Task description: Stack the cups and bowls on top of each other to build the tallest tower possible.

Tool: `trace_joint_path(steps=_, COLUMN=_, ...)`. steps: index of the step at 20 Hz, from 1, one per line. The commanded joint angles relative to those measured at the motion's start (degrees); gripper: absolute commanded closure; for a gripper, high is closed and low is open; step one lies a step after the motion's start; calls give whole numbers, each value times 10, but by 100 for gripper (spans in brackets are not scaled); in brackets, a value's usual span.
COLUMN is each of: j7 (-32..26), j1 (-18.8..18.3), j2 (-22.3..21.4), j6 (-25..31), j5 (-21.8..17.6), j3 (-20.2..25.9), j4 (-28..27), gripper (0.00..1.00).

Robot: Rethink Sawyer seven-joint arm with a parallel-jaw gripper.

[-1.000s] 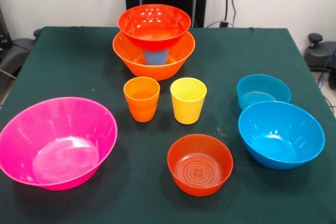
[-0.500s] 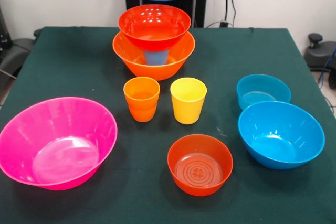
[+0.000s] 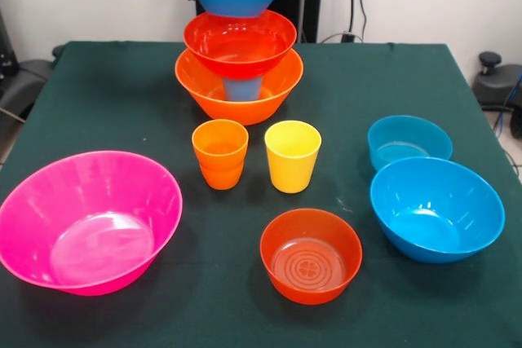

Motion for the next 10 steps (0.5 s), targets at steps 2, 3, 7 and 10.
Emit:
trace_joint_path(steps=2, j7=-187, j1=18, j2=24, j6=30, j5=-49, j3=-2, j4=-35, gripper=100)
trace_joint_path(steps=3, j7=-186, j1=19, j2=22, j6=28, j5=-53, j3=-3, j4=-35, gripper=100)
trace_joint_path(steps=7, j7=-181, j1=23, j2=15, j6=26, j5=-49, j3=2, j4=-32, gripper=100)
trace_joint_path(steps=10, j7=-178, j1=26, j2=18, j6=24, j5=-52, j3=0, j4=-33, gripper=100)
